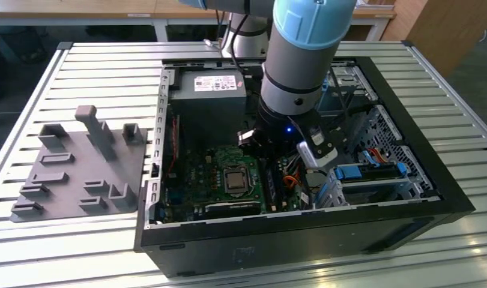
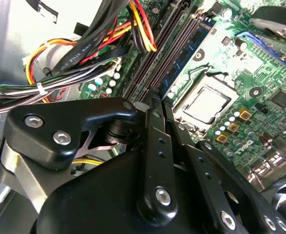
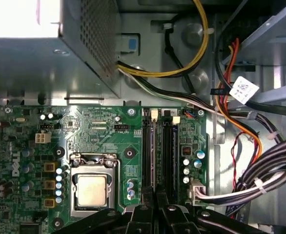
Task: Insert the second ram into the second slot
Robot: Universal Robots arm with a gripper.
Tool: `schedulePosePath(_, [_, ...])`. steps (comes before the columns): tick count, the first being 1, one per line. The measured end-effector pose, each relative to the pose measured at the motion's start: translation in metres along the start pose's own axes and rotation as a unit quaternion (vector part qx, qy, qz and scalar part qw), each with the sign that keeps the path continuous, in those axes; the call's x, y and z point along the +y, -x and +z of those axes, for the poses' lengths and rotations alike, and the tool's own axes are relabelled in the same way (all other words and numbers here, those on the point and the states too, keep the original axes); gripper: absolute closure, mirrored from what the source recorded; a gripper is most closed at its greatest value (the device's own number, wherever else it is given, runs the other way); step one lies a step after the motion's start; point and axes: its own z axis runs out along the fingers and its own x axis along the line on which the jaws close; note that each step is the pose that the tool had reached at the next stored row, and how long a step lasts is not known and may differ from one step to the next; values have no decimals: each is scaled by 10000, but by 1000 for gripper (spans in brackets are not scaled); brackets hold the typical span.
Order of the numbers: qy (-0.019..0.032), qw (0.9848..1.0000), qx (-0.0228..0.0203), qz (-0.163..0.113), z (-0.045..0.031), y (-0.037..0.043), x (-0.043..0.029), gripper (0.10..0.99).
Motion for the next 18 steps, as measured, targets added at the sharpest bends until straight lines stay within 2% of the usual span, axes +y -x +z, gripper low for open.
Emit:
schedulePosePath(12, [11, 10000, 69, -7, 51, 34, -2, 949])
schedulePosePath(18, [11, 10000, 81, -6, 63, 39, -3, 949])
